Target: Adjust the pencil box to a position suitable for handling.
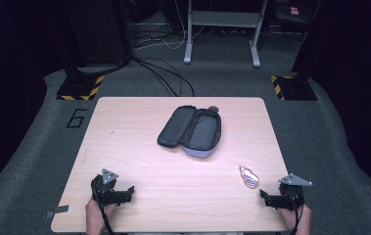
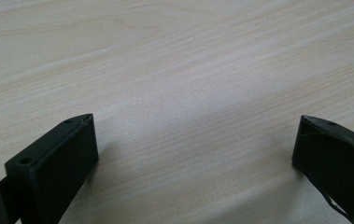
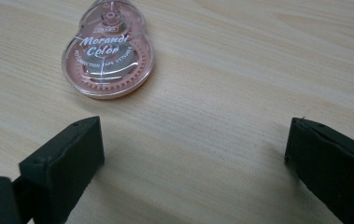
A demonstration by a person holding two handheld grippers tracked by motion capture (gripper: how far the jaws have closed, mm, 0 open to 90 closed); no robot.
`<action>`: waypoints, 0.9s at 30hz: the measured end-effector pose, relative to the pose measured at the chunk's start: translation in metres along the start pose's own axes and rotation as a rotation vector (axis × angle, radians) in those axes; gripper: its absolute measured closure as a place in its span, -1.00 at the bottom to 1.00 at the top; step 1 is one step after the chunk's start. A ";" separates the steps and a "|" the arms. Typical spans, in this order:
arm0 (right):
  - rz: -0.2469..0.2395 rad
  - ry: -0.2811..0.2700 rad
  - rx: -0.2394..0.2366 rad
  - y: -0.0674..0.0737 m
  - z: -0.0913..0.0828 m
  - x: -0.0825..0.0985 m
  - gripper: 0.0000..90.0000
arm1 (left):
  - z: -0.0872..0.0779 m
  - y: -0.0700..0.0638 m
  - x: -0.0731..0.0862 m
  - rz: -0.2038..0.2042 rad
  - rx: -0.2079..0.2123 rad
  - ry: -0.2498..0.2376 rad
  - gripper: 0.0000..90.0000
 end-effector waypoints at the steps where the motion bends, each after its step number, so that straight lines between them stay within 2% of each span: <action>1: 0.000 0.000 0.000 0.000 0.000 0.000 -0.91 | 0.000 0.000 0.000 0.000 0.000 0.000 -1.00; 8: 0.000 0.000 0.000 0.000 0.000 0.000 -0.91 | 0.000 0.000 0.000 0.001 0.000 -0.001 -0.99; 15: 0.002 0.001 0.002 0.000 0.000 0.000 -0.91 | -0.001 -0.002 0.000 -0.038 -0.024 0.005 -0.99; 19: 0.001 0.002 0.003 0.000 0.000 0.000 -0.91 | 0.000 -0.002 -0.002 -0.040 -0.031 0.018 -0.99; 21: 0.001 0.002 0.003 0.000 0.000 0.000 -0.91 | -0.001 -0.003 -0.005 -0.040 -0.017 0.030 -0.96; 23: 0.007 0.002 0.003 0.000 0.000 0.000 -0.91 | -0.002 -0.006 -0.009 -0.040 -0.010 0.017 -0.95; 26: 0.001 0.000 0.005 0.000 0.000 0.000 -0.91 | -0.005 -0.013 -0.019 -0.006 0.014 -0.001 -0.95; 27: 0.006 0.001 0.004 0.000 0.000 0.000 -0.91 | -0.006 -0.015 -0.022 0.005 0.027 0.010 -0.95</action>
Point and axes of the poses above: each handheld gripper's, and its own axes: z roughly forward along the jaws, x roughly out of its underside, y roughly to its left, the point moved 4 cm from there along z, roughly forward along the jaws, and after that the axes turned 11 degrees about y, right-handed, at the moved point
